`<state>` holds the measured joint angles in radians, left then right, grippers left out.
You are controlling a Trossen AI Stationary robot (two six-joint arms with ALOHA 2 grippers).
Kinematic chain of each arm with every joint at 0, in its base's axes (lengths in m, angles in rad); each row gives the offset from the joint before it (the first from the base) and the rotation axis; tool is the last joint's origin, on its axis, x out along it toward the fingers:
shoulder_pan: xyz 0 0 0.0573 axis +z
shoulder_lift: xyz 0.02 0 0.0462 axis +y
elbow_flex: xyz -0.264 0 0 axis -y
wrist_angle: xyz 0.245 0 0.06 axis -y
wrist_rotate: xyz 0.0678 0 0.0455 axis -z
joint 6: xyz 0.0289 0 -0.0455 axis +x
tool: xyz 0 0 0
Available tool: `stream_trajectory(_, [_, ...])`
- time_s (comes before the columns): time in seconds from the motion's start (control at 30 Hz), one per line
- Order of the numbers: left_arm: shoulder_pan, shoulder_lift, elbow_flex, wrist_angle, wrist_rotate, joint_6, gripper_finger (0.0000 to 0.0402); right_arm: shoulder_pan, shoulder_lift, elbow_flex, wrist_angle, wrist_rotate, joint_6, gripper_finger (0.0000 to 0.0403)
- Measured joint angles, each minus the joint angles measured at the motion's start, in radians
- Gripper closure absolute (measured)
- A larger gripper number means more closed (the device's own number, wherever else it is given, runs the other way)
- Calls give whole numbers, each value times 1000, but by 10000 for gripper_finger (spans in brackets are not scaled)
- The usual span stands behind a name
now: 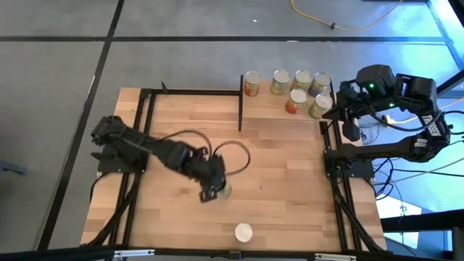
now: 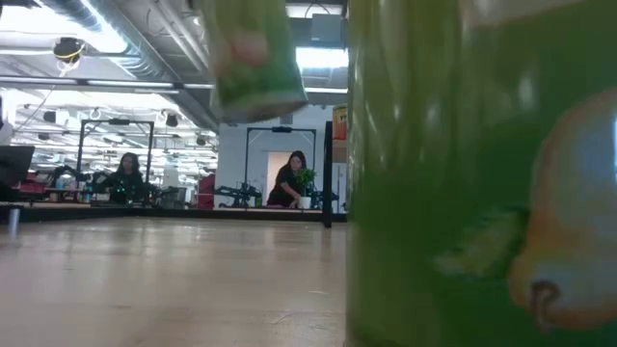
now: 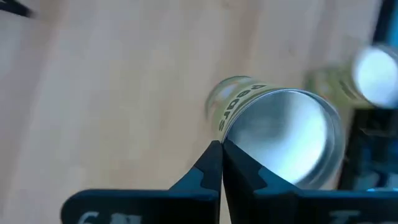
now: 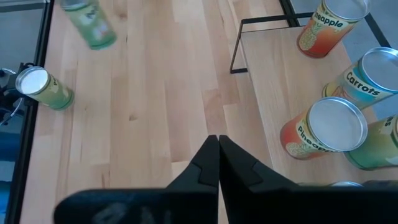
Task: Pick and place cans onto a shelf
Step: Put the left canned pears on the shelf
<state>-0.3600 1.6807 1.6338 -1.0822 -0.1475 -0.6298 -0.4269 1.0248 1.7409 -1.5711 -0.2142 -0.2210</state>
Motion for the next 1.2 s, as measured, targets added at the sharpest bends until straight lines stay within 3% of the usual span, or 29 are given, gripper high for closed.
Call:
stream_trajectory(0.43, [225, 150, 62, 36, 75, 65, 401, 0, 0, 0, 0, 0, -23, 399])
stream_trajectory(1.2, [247, 279, 62, 9, 63, 94, 401, 0, 0, 0, 0, 0, -23, 399])
